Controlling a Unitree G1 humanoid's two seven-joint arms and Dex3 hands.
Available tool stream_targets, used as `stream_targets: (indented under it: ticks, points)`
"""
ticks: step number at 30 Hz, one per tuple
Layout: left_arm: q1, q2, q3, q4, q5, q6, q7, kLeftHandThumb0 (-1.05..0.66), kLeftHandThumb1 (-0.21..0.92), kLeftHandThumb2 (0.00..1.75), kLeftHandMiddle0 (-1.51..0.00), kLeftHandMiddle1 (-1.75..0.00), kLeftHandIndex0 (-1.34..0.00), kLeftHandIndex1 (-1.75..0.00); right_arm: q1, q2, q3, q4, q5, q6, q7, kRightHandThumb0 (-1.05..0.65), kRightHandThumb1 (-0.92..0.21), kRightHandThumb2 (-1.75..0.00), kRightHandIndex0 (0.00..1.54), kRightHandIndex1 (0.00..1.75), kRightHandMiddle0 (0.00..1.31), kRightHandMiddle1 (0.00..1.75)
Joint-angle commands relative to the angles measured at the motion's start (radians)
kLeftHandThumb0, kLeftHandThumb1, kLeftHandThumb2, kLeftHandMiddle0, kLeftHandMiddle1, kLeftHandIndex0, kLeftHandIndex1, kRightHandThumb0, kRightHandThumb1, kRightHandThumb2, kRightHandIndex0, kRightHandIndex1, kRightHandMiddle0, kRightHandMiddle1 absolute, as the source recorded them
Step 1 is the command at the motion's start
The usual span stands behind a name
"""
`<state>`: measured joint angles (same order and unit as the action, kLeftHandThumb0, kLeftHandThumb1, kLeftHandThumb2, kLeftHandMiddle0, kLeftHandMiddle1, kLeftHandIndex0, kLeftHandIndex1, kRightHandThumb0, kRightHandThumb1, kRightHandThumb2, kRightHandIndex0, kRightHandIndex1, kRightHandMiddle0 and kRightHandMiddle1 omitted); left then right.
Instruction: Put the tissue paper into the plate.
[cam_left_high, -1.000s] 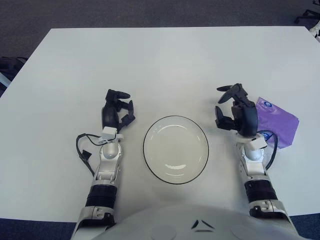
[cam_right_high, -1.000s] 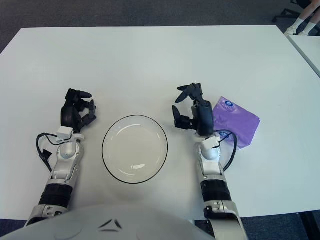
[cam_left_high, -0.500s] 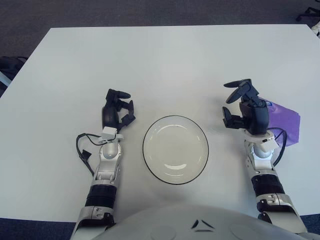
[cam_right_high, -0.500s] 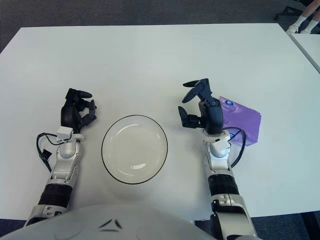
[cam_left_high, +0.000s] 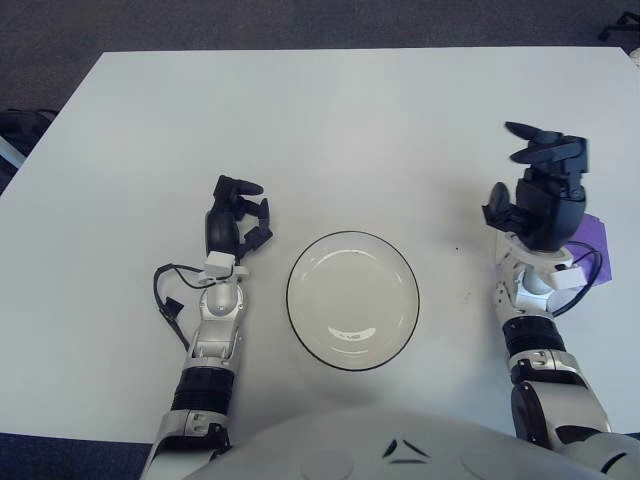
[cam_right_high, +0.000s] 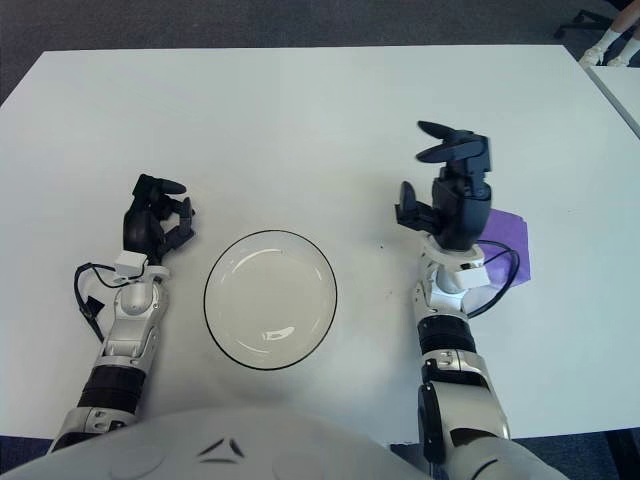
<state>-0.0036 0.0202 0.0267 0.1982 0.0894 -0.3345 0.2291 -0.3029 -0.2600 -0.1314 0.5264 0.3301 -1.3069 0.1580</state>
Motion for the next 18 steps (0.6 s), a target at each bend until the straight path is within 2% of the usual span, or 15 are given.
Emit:
stream_targets:
  ticks: [1,4,7,8,9,11,15,18]
  points:
    - [0.109,-0.032,-0.026,0.174,0.023,0.054,-0.001,-0.38,0.68,0.86,-0.54,-1.74,-0.34,-1.75,-0.05,-0.051,-0.033,0.009,0.078,-0.01,0.036,-0.81,-0.59,-0.86,0.0,0.55,0.0,1.12]
    - [0.108,-0.031,-0.029,0.173,0.031,0.051,0.004,-0.38,0.68,0.86,-0.54,-1.75,-0.34,-1.75,-0.091,-0.068,-0.072,0.035,0.089,-0.02,0.039,-0.82,-0.53,-0.86,0.0,0.3,0.0,0.81]
    - [0.107,-0.032,-0.029,0.173,0.032,0.05,0.006,-0.38,0.69,0.85,-0.54,-1.75,-0.33,-1.75,-0.063,-0.095,-0.108,0.008,0.098,-0.028,0.043,-0.82,-0.51,-0.87,0.0,0.12,0.0,0.55]
    - [0.107,-0.033,-0.029,0.173,0.032,0.049,0.007,-0.38,0.69,0.85,-0.54,-1.75,-0.33,-1.75,-0.059,-0.1,-0.116,0.006,0.1,-0.029,0.046,-0.82,-0.51,-0.87,0.0,0.08,0.0,0.44]
    - [0.106,-0.034,-0.03,0.172,0.034,0.049,0.009,-0.38,0.69,0.85,-0.54,-1.75,-0.33,-1.75,-0.056,-0.116,-0.125,0.009,0.106,-0.025,0.054,-0.82,-0.51,-0.87,0.0,0.06,0.0,0.4]
    - [0.106,-0.034,-0.03,0.171,0.034,0.049,0.01,-0.38,0.69,0.85,-0.54,-1.75,-0.33,-1.75,-0.05,-0.151,-0.145,0.017,0.089,-0.017,0.069,-0.82,-0.54,-0.85,0.0,0.02,0.0,0.17]
    - [0.107,-0.037,-0.031,0.164,0.036,0.05,0.014,-0.38,0.69,0.85,-0.55,-1.75,-0.33,-1.75,-0.053,-0.203,-0.194,0.018,0.028,0.02,0.072,-0.83,-0.6,-0.79,0.0,0.01,0.0,0.04]
    - [0.109,-0.04,-0.034,0.158,0.037,0.05,0.016,-0.38,0.69,0.85,-0.55,-1.75,-0.33,-1.75,-0.009,-0.268,-0.283,0.035,-0.07,0.079,0.038,-0.88,-0.71,-0.69,0.0,0.0,0.0,0.01]
